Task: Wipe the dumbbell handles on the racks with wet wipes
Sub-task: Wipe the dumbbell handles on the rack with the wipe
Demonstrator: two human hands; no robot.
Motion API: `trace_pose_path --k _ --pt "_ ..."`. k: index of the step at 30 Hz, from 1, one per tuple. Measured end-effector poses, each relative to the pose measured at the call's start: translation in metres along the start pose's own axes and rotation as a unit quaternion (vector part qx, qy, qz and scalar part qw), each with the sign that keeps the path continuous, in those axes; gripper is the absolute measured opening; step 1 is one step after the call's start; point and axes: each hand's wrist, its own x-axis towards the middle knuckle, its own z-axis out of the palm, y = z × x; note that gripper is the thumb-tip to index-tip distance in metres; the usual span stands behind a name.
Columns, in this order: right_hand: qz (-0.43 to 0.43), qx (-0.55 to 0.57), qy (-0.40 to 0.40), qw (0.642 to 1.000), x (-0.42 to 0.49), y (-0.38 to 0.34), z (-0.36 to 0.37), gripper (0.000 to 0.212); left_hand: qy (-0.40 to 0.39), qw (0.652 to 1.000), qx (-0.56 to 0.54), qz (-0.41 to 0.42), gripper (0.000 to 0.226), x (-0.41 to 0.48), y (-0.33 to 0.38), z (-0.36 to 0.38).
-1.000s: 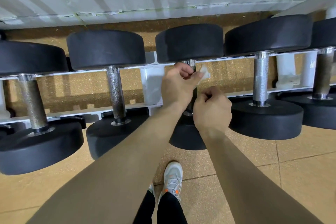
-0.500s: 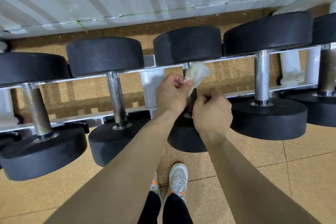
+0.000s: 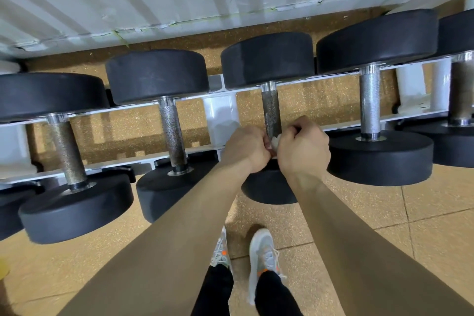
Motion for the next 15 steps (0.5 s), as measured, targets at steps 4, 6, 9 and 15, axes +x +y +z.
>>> trace_pose_path --k 4,6,9,15 --pt "0.0 0.016 -0.006 1.0 -0.002 -0.004 -0.004 0.017 0.068 0.995 -0.067 0.012 0.017 -0.015 0.002 0.001" --pt "-0.005 0.03 -0.011 0.999 -0.004 -0.006 -0.008 0.015 0.121 0.983 -0.139 0.009 0.018 -0.029 0.0 0.005" --pt "-0.021 0.038 -0.049 0.998 -0.008 -0.009 -0.014 0.02 0.191 0.958 -0.215 -0.009 0.016 -0.051 -0.002 0.012" --pt "0.012 0.324 -0.207 0.923 -0.015 0.003 -0.059 0.037 0.2 0.905 -0.375 0.028 0.019 -0.08 0.029 0.026"
